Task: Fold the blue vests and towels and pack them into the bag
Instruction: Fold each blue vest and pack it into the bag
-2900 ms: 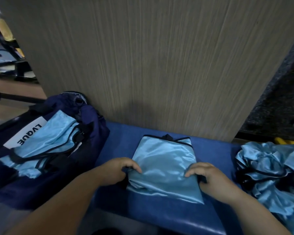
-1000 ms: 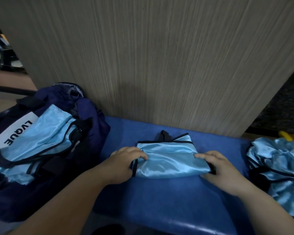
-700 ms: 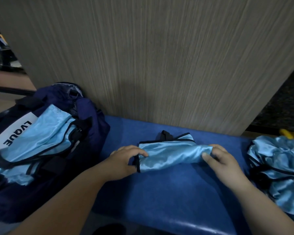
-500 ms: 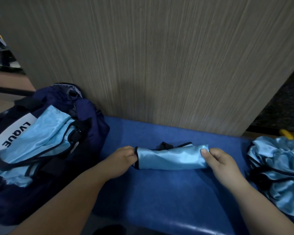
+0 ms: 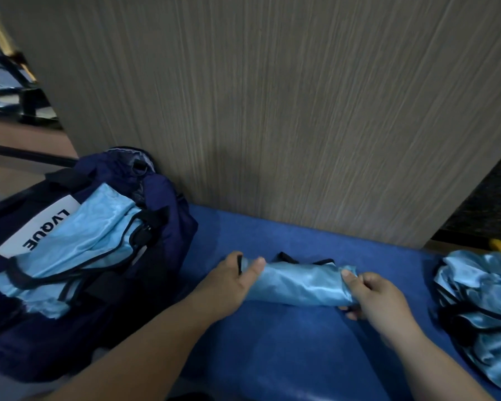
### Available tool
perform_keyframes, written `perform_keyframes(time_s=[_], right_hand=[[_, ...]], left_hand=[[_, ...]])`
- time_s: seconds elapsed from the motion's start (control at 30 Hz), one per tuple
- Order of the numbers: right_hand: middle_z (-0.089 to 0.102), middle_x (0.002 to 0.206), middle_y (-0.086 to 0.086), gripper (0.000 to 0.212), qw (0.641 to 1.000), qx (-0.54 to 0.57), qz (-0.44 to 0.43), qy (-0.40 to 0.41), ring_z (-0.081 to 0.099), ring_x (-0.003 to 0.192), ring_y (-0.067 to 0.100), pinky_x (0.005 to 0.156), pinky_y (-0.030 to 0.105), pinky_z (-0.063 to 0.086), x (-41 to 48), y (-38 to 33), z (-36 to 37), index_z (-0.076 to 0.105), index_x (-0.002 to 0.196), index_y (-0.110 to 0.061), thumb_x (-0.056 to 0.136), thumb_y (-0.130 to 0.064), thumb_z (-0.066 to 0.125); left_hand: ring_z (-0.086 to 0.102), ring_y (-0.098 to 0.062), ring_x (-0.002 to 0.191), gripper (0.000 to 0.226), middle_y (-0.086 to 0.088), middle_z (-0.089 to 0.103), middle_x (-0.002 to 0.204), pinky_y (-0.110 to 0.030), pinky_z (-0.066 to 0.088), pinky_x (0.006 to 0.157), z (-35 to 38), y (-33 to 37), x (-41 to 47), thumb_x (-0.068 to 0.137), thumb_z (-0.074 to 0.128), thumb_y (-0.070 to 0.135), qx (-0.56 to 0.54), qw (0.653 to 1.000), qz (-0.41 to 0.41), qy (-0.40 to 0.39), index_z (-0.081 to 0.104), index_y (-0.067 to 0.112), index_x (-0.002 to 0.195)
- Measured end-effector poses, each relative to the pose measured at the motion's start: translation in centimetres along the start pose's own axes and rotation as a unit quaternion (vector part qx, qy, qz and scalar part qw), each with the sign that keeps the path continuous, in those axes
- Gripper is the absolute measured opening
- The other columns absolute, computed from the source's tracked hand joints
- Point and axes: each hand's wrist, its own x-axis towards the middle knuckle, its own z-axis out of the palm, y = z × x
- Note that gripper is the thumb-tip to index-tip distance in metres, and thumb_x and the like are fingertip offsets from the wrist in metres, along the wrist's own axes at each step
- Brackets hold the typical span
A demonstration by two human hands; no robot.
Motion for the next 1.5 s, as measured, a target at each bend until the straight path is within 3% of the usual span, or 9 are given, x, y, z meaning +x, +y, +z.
perform_keyframes(time_s=[0.17,0.37,0.53,0.77,1.07,1.17,1.3,1.43,1.5], right_hand=[[0.064,0.099,0.015,0.017,0.996,0.063,0.021,-0.054,0.07,0.072,0.026,0.057,0.034,0.056,-0.2,-0.2,0.4,0.057,0.101,-0.013,0.099,-0.03,0.053],[0.068,0.102,0.014,0.025,0.947,0.267,0.071,-0.163,0.064,0.089,0.027,0.058,0.033,0.058,-1.7,-1.4,1.4,0.061,0.109,-0.009,0.099,-0.01,0.038],[0.068,0.102,0.012,0.028,0.935,0.311,0.053,-0.16,0.064,0.091,0.024,0.061,0.03,0.059,-2.2,-4.9,4.2,0.061,0.107,-0.008,0.095,-0.001,0.036],[0.062,0.11,0.014,0.026,0.929,0.341,-0.03,-0.139,0.063,0.081,0.02,0.057,0.026,0.058,-1.1,-13.6,11.9,0.046,0.125,-0.012,0.099,-0.005,0.046],[0.049,0.088,0.003,0.029,0.948,0.252,-0.143,-0.133,0.057,0.073,0.013,0.055,0.026,0.056,-1.0,-22.0,24.8,0.036,0.088,-0.027,0.096,-0.007,0.056],[0.055,0.084,0.001,0.02,0.963,0.145,-0.176,-0.144,0.061,0.078,0.02,0.071,0.042,0.059,-0.9,-22.6,29.0,0.048,0.081,-0.027,0.094,-0.019,0.061],[0.059,0.109,-0.002,0.023,0.941,-0.113,-0.258,-0.186,0.055,0.093,0.013,0.078,0.021,0.038,-0.6,-22.4,31.8,0.057,0.118,-0.023,0.096,-0.029,0.057],[0.03,0.157,0.0,0.05,0.866,-0.223,-0.343,-0.286,0.026,0.145,0.013,0.109,0.016,0.02,0.4,-22.7,31.8,0.037,0.149,-0.022,0.101,-0.021,0.051],[0.021,0.16,-0.001,0.058,0.846,-0.242,-0.355,-0.315,0.016,0.148,0.012,0.113,0.016,0.013,1.0,-22.6,31.2,0.028,0.152,-0.026,0.1,-0.019,0.052]], left_hand=[[0.053,-0.018,0.098,0.033,0.002,0.057,0.101,-0.029,0.04,0.081,0.4,0.2,-0.6,0.097,0.043,0.054,0.124,0.992,0.036,-0.005,0.047,0.022,0.097],[0.045,-0.004,0.064,0.027,0.011,0.048,0.073,-0.02,0.036,0.059,-2.0,0.7,-1.2,0.094,0.054,0.045,-0.024,0.998,0.038,0.043,0.043,0.027,0.078],[0.052,0.001,0.066,0.02,0.009,0.057,0.075,-0.012,0.04,0.06,-6.6,1.6,-2.1,0.094,0.057,0.033,-0.203,0.973,0.029,0.106,0.054,0.017,0.082],[0.049,-0.002,0.062,0.038,-0.001,0.053,0.074,-0.013,0.037,0.057,-13.3,-0.1,-4.2,0.095,0.054,0.042,-0.267,0.918,0.027,0.292,0.053,0.004,0.088],[0.047,-0.015,0.064,0.008,0.003,0.052,0.078,-0.029,0.037,0.059,-20.3,-6.8,-6.3,0.092,0.054,0.012,-0.242,0.854,-0.042,0.459,0.053,0.02,0.09],[0.054,-0.021,0.082,0.017,0.0,0.058,0.102,-0.032,0.037,0.073,-22.1,-9.1,-6.7,0.091,0.05,0.014,-0.138,0.882,-0.098,0.44,0.051,0.024,0.105],[0.037,-0.029,0.124,0.039,-0.002,0.048,0.134,-0.043,0.034,0.098,-22.2,-9.8,-6.5,0.089,0.045,0.02,0.105,0.907,-0.203,0.353,0.052,0.032,0.125],[0.056,-0.025,0.109,0.046,0.005,0.066,0.116,-0.053,0.038,0.099,-21.3,-9.3,-5.4,0.065,0.045,0.01,0.151,0.884,0.047,0.44,0.071,0.028,0.098],[0.061,-0.019,0.11,0.044,0.01,0.067,0.115,-0.057,0.036,0.105,-20.9,-9.5,-4.7,0.073,0.046,0.01,0.154,0.905,0.081,0.389,0.071,0.032,0.103]])
